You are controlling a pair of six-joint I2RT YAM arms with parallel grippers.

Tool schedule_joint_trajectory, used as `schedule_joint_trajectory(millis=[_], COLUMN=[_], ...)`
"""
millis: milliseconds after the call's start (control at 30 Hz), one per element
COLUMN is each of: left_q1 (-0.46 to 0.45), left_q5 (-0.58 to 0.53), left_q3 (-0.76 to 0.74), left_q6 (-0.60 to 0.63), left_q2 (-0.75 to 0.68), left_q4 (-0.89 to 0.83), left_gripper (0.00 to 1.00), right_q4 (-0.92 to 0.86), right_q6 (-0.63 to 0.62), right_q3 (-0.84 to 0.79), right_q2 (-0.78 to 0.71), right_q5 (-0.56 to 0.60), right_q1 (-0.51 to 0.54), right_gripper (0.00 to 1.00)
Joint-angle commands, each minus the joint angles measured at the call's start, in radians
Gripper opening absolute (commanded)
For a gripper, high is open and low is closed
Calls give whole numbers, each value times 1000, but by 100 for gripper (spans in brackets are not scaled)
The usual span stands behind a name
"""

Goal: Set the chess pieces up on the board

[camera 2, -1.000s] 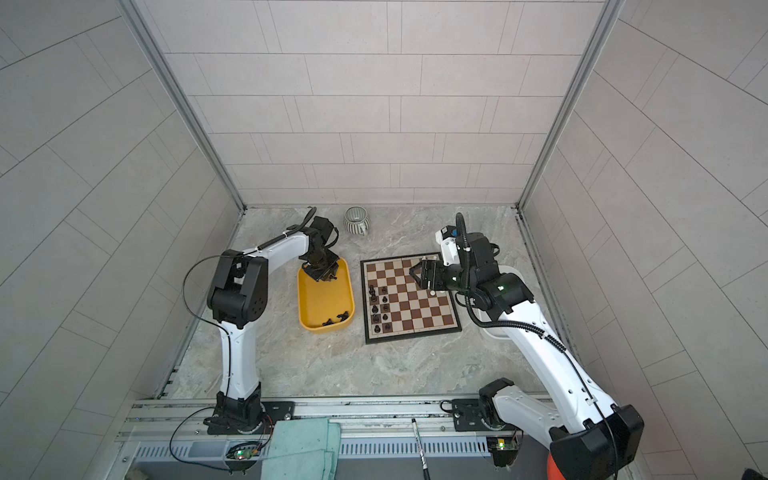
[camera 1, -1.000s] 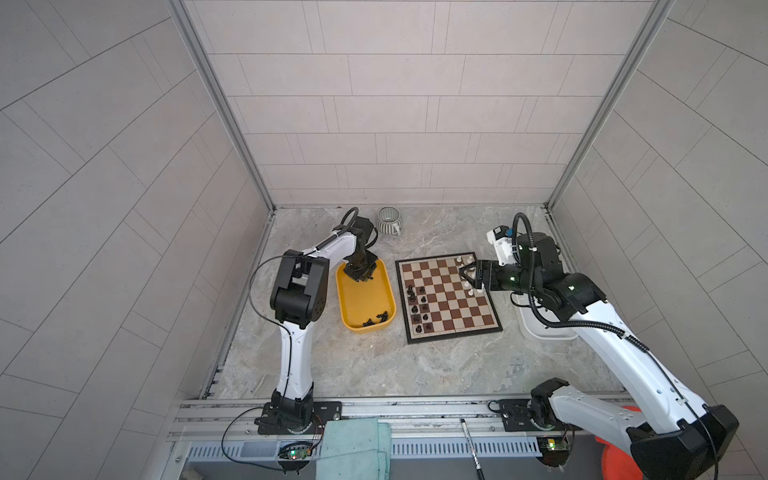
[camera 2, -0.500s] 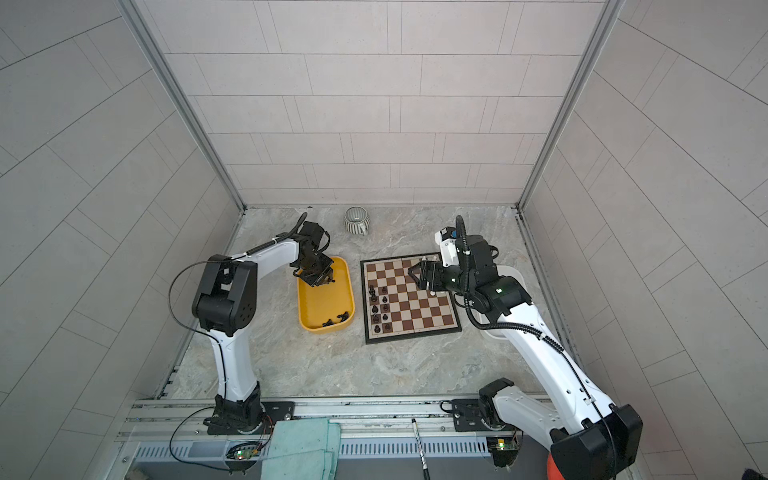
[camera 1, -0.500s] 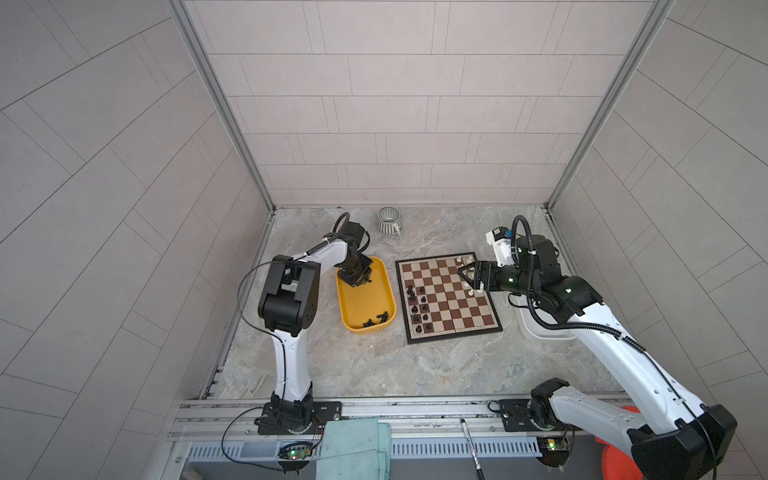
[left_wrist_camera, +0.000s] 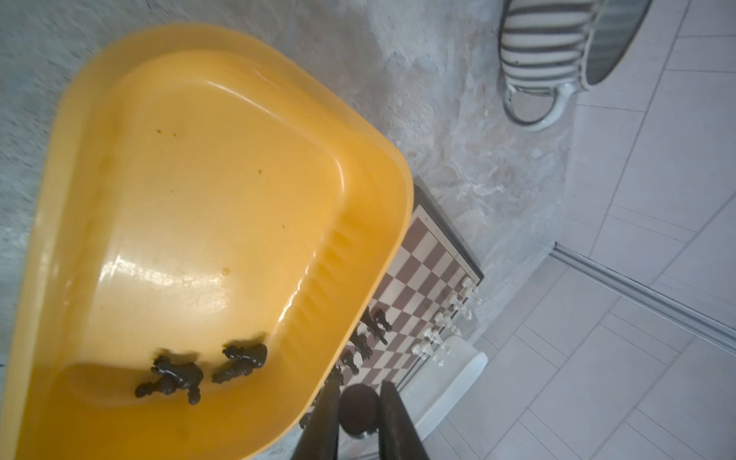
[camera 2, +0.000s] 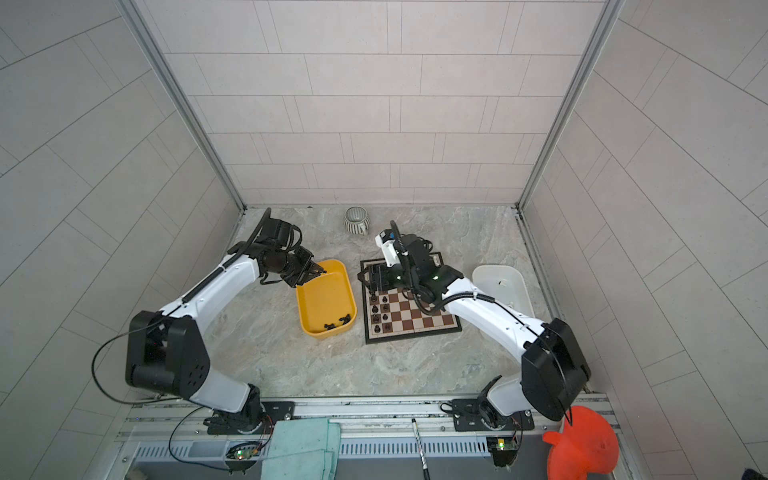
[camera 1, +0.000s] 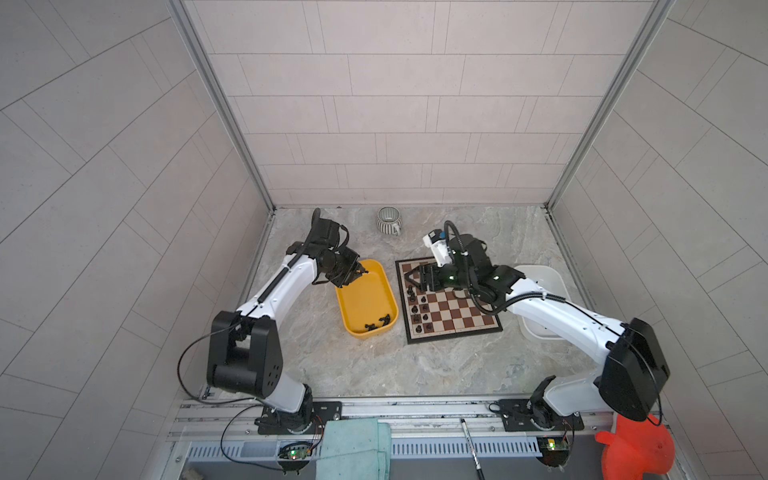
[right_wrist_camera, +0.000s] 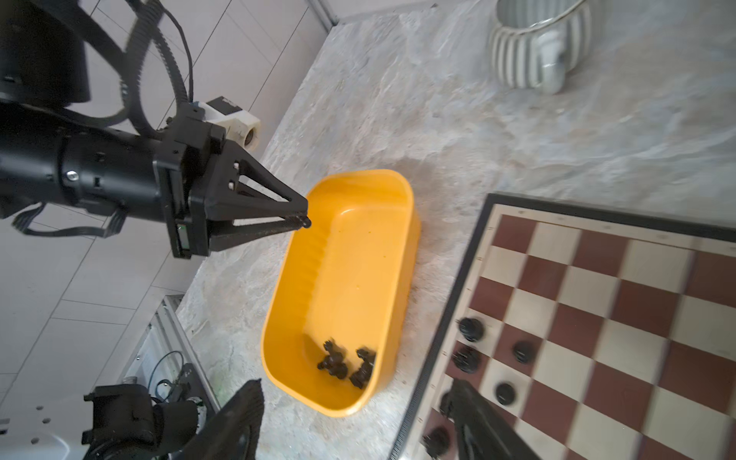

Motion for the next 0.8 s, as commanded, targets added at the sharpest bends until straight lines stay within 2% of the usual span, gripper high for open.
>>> schedule_joint_trajectory(millis=[0,167,467,767], left_q1=[-2,-3,-7,-12], left_q5=[86,124,170,186], left_q3=[-28,-51,-81,-77], left_q6=[-40,-63,-117,-137], left_q2=[-51,-103,-135,-133], left_q4=[19,32,70,81], left_gripper=[20,20,20,21], right_q4=[98,133,167,188], right_q6=[17,38,72,104], right_q3=[85,163,217,235], right_q2=[90,194,273,311], right_q5=[4,-31,-78,-113], right_q1=[41,74,81,81], right_gripper=[66,55,40,34])
